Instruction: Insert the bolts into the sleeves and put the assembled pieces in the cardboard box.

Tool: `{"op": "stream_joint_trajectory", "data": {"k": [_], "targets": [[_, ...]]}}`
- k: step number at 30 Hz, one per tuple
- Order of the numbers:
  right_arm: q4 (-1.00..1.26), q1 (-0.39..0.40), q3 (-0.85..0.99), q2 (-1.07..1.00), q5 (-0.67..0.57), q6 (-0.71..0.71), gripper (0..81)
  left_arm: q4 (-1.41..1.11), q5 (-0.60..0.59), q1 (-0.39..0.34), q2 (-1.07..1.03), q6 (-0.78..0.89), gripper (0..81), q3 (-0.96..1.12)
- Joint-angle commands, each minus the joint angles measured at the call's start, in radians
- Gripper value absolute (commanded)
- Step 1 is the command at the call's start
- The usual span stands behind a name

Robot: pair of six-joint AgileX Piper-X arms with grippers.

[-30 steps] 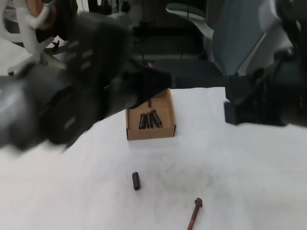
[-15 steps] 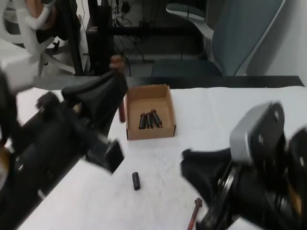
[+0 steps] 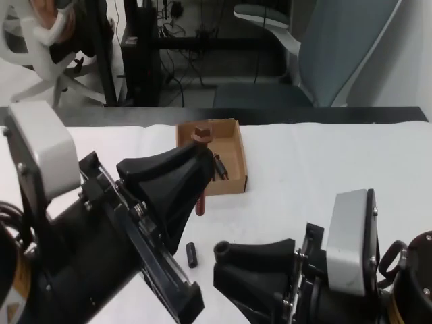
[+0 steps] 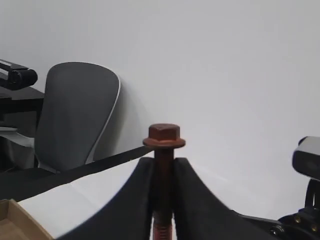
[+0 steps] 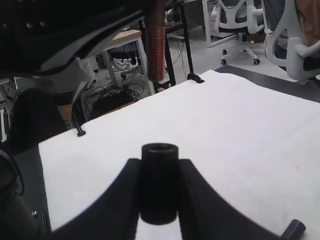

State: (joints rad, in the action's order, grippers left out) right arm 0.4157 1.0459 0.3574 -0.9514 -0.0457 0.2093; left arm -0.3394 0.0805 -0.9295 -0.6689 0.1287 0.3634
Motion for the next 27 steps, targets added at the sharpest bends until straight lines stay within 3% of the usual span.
{"op": "stream_joint_trajectory", "data": {"k": [1,11,27], "targets": [[0.090,0.001,0.002,-0.022,-0.006,-0.009,0.4,-0.044,0.106,-0.035,0.003,-0.004,1.7,-0.001],[0.151,0.001,0.002,-0.067,0.009,-0.009,0.4,-0.316,0.164,-0.093,-0.090,-0.001,1.7,-0.061],[0.166,0.001,0.002,-0.067,0.184,-0.035,0.4,-0.406,0.150,-0.108,-0.153,0.055,1.7,-0.062]]}}
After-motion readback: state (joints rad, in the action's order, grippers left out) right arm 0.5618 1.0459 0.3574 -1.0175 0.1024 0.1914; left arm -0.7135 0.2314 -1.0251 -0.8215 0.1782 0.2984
